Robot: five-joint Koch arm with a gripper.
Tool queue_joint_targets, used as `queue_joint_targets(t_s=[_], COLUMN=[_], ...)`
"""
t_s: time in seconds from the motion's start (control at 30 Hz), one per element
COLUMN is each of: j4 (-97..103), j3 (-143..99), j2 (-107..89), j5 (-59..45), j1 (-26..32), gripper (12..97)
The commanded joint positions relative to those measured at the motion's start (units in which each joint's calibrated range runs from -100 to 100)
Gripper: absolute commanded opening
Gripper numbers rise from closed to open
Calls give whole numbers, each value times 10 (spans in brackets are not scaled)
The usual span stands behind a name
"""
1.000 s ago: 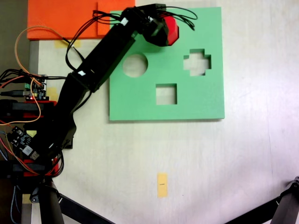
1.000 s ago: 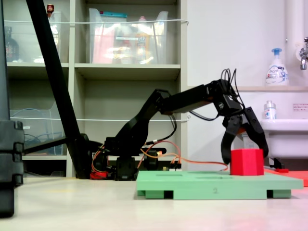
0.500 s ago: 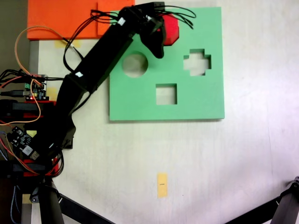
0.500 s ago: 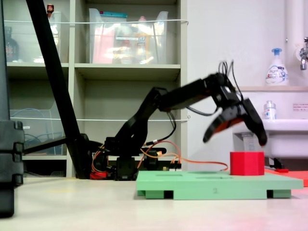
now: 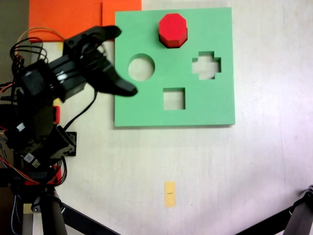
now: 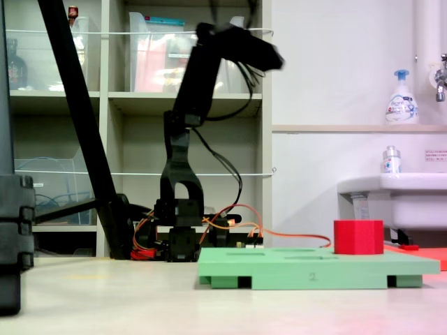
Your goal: Put the octagonal pillar block into the corresponding hole
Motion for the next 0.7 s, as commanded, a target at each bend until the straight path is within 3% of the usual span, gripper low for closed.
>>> queue_joint_targets(t_s=[0.0, 0.07, 0.13, 0.33, 0.4, 0.47, 0.67], j4=[-12, -12, -7, 58, 190, 285, 623], j3=[22, 22, 21, -69, -268, -401, -888], j2=[-75, -111, -122, -181, -300, -360, -499], j5=[-82, -158, -177, -231, -234, -254, -294], j1=[-52, -116, -163, -223, -237, -232, -217], gripper=[825, 661, 589, 568, 563, 502, 523])
